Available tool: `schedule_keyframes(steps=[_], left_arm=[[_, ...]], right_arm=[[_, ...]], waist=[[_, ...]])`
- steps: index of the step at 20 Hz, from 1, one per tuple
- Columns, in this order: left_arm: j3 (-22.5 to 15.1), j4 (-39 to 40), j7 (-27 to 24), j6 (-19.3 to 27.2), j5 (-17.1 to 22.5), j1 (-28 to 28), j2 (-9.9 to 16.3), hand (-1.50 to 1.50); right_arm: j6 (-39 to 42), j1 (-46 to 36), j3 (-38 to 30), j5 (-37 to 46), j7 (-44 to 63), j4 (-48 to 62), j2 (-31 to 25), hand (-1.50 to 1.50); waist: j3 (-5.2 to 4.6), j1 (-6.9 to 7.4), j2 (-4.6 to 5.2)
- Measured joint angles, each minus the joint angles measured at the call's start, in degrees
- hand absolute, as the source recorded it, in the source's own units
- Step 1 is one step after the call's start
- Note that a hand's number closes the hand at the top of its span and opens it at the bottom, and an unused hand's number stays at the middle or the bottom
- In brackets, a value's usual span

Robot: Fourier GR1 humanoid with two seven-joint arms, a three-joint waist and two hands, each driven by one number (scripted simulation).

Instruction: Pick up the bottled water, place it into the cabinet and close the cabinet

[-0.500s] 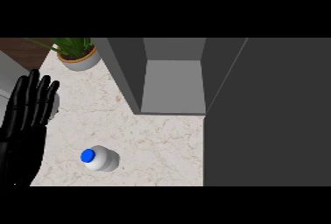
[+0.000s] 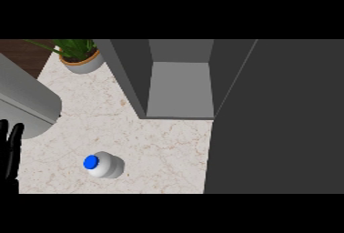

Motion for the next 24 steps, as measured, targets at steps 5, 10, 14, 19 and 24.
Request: schedule_keyframes(steps=[5,10,14,19,24], left_arm=[[-7.2,-6.5,1.9,5.0,-1.2,7.7,-0.6,-1.50],[-13.5,-7.4,0.2,6.9,-1.8,15.0,-0.6,-1.50],[-16.8,-7.8,-0.5,8.3,-2.2,19.0,0.1,-1.50],[-19.6,-7.3,-2.0,10.2,-2.6,22.2,1.2,-1.50],[-18.8,-6.3,-1.9,11.4,-3.6,22.4,3.3,-1.50]], right_arm=[[0.8,2.9,4.9,-0.2,4.9,-6.4,0.4,-1.50],[-0.7,2.9,9.2,2.6,9.0,-9.9,1.8,-1.50],[-1.3,3.9,12.5,3.6,11.9,-12.8,2.1,-1.50],[-2.8,4.5,15.5,4.1,12.3,-12.9,2.8,-1.50],[-4.8,3.6,18.0,4.8,13.8,-13.1,3.2,-1.50]], waist=[[0.02,-0.29,0.11],[0.02,-0.24,0.19],[0.02,-0.33,0.19],[0.03,-0.42,0.22],[0.02,-0.63,0.27]])
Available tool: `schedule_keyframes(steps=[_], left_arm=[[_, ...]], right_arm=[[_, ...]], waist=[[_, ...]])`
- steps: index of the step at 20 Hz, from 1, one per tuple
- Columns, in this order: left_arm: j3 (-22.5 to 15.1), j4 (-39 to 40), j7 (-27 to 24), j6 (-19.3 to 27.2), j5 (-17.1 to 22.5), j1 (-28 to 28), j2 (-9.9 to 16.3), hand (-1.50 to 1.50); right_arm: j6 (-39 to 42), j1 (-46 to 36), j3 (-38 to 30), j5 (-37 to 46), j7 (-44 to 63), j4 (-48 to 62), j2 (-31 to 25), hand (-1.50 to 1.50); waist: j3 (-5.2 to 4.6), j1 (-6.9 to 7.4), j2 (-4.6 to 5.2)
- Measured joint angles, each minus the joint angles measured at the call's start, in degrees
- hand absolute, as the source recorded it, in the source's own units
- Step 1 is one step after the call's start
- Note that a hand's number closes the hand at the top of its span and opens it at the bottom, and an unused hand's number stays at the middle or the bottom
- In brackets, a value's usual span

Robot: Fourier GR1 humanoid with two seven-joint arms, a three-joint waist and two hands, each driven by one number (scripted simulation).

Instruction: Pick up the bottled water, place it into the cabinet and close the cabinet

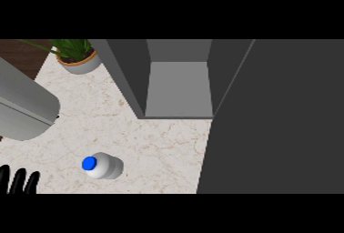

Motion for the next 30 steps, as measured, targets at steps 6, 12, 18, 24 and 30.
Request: schedule_keyframes(steps=[6,12,18,24,30], left_arm=[[1.6,4.1,0.6,1.5,-1.8,-3.7,-0.2,-1.50],[8.1,11.6,-2.9,0.3,3.8,-6.2,0.1,-1.50],[11.6,20.2,-6.3,-0.7,6.9,-8.2,-0.8,-1.50],[15.6,30.8,-11.5,-3.9,11.2,-10.5,-1.0,-1.50],[19.4,42.9,-17.8,-7.8,14.8,-13.7,-1.4,-1.50]], right_arm=[[-1.3,-0.4,1.6,0.5,0.7,-0.2,-1.1,-1.50],[-3.1,-3.0,2.4,1.2,2.6,0.2,-1.4,-1.50],[-5.2,-2.4,5.4,2.3,2.2,0.3,-2.3,-1.50],[-7.2,-3.9,6.6,2.8,3.7,0.1,-2.9,-1.50],[-8.8,-5.0,7.8,3.2,5.2,-0.1,-4.0,-1.50]], waist=[[-0.01,-0.26,0.06],[-0.06,-0.16,0.07],[-0.06,-0.37,0.03],[-0.07,-0.39,0.04],[-0.07,-0.48,0.05]])
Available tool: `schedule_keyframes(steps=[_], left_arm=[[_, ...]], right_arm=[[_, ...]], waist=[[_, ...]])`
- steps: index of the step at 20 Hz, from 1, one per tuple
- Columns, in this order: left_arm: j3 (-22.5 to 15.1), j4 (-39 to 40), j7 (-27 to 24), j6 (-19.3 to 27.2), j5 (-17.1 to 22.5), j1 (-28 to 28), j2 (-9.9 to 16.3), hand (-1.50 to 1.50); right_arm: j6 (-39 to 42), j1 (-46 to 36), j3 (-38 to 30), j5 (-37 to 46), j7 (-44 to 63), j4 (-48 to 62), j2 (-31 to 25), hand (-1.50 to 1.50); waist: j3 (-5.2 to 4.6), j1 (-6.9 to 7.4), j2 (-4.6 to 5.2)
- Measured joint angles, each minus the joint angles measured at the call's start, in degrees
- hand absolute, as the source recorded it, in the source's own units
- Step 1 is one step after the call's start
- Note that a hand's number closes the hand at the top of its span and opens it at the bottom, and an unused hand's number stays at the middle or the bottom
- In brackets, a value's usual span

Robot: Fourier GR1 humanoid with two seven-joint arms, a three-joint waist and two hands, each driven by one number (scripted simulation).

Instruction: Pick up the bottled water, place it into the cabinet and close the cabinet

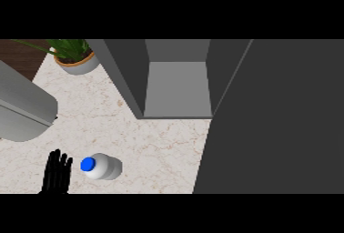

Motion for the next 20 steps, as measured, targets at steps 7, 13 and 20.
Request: schedule_keyframes(steps=[7,13,20], left_arm=[[4.2,11.8,-6.4,-4.1,2.7,-5.1,0.4,-1.50],[6.5,22.9,-14.3,-6.8,3.7,-8.9,-1.0,-1.50],[9.2,36.2,-22.8,-7.0,4.6,-16.8,-1.9,-1.50]], right_arm=[[-1.8,-1.8,0.0,0.5,0.6,0.2,-0.9,-1.50],[-3.2,-0.9,1.9,0.8,0.4,-0.1,-2.2,-1.50],[-3.9,-2.9,0.1,0.5,1.2,0.3,-3.0,-1.50]], waist=[[0.01,-0.03,0.03],[0.01,-0.19,-0.01],[0.02,-0.08,0.08]])
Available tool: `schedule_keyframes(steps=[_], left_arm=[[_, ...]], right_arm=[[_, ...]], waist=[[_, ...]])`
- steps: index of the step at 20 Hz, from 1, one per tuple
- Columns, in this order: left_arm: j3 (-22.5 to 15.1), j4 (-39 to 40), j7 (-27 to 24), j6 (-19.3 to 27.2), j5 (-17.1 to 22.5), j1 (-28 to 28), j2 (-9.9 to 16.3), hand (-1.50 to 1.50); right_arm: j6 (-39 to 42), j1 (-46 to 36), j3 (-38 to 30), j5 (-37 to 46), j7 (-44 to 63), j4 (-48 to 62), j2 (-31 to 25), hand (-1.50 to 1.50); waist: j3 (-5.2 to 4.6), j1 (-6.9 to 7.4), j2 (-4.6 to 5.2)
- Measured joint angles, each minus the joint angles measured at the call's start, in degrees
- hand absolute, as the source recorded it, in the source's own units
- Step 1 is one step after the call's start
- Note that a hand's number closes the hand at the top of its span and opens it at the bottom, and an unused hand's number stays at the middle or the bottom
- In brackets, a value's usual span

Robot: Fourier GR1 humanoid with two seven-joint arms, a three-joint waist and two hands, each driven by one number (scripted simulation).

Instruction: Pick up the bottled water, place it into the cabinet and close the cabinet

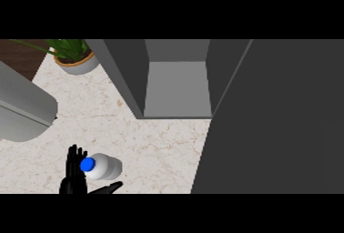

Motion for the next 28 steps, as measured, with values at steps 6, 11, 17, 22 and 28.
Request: schedule_keyframes(steps=[6,11,17,22,28], left_arm=[[2.8,7.3,-5.0,-1.1,1.9,-5.1,-0.2,-1.50],[3.6,12.4,-8.9,-2.5,3.2,-9.3,-0.3,1.50],[1.6,13.9,-9.9,-4.0,1.6,-11.7,-0.2,1.50],[-1.1,13.4,-13.6,3.2,-4.2,-13.0,0.1,1.50],[-5.1,10.7,-13.0,6.2,-8.1,-15.9,0.3,1.50]], right_arm=[[-0.5,1.9,1.0,0.1,-1.9,0.0,-1.5,-1.50],[-0.8,0.7,0.6,0.1,-1.2,0.1,-1.6,-1.50],[-1.9,0.5,2.1,0.3,-0.3,-0.2,-1.9,-1.50],[-2.5,-0.6,1.9,0.1,0.0,0.1,-2.3,-1.50],[-3.1,-0.2,3.1,0.1,-0.6,0.0,-3.0,-1.50]], waist=[[0.02,-0.05,-0.02],[0.03,-0.01,-0.01],[0.04,-0.14,-0.06],[0.10,-0.10,-0.12],[0.05,-0.32,-0.14]])
